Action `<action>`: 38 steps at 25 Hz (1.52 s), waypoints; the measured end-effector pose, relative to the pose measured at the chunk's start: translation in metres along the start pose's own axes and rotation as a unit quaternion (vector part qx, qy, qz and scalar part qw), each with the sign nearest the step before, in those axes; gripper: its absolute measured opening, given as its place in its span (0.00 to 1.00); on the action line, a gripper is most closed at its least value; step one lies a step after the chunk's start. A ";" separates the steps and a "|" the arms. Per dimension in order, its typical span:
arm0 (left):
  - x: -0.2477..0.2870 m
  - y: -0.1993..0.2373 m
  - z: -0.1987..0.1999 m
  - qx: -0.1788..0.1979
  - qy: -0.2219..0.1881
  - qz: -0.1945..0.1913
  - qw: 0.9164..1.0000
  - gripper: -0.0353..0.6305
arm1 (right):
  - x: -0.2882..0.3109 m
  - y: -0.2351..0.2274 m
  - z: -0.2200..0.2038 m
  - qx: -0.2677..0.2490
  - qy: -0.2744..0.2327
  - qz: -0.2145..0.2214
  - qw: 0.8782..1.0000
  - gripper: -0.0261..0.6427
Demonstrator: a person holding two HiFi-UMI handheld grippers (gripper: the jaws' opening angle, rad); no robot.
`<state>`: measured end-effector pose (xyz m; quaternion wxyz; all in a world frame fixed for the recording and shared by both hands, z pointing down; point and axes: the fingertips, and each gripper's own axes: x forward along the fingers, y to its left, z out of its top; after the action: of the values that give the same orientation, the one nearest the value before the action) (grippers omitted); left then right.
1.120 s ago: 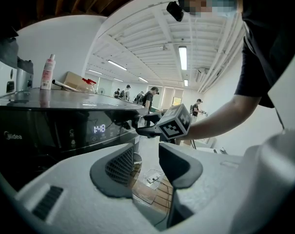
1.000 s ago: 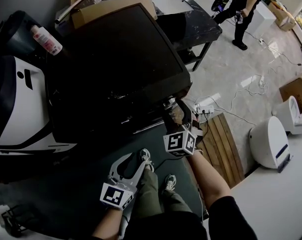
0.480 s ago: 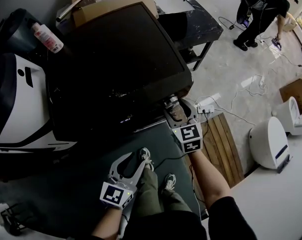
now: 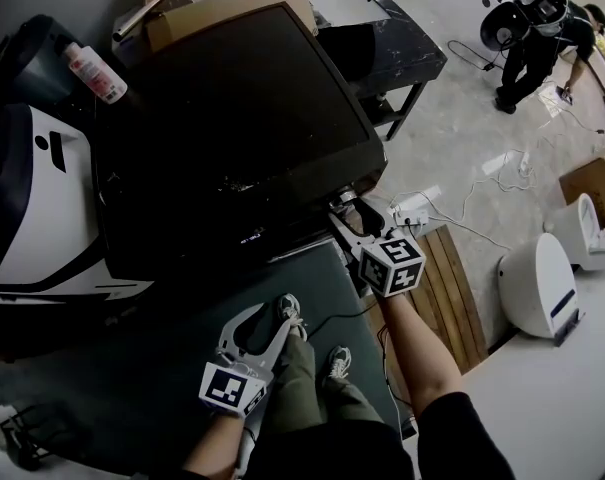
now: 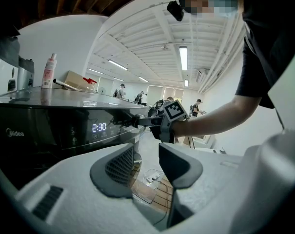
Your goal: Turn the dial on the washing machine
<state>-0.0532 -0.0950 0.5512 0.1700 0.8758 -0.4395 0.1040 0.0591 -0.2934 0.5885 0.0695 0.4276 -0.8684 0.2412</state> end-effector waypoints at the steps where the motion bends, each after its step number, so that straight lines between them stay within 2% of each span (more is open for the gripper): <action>1: 0.000 0.000 0.000 0.000 0.000 0.000 1.000 0.28 | 0.000 -0.001 0.000 0.022 -0.002 0.007 1.000 0.45; 3: 0.000 0.000 0.000 -0.001 0.000 -0.001 1.000 0.28 | 0.000 -0.001 0.000 0.058 -0.005 0.019 0.998 0.45; 6: 0.000 -0.001 -0.002 -0.003 0.006 -0.002 1.000 0.28 | 0.000 -0.001 0.000 0.077 -0.005 0.028 0.997 0.45; 12: 0.000 -0.001 -0.001 -0.002 0.001 -0.003 1.000 0.28 | 0.000 -0.002 0.000 0.064 -0.004 0.023 0.998 0.45; 15: 0.000 0.000 0.000 -0.003 0.002 -0.001 1.000 0.28 | -0.002 -0.004 0.000 0.053 -0.003 0.009 0.999 0.56; 22: -0.001 0.000 0.004 -0.004 -0.006 0.006 1.000 0.28 | -0.022 -0.001 -0.002 0.063 -0.009 0.008 0.998 0.56; 27: -0.004 -0.009 0.013 0.002 -0.017 0.008 1.000 0.28 | -0.051 0.011 0.010 0.029 -0.030 -0.007 0.999 0.50; 38: -0.028 -0.036 0.036 0.018 -0.049 0.035 0.998 0.27 | -0.122 0.062 0.030 -0.047 -0.061 0.005 0.997 0.21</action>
<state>-0.0392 -0.0683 0.5017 0.1291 0.8669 -0.4756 0.0746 0.0903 -0.1892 0.5001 0.0356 0.4338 -0.8833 0.1741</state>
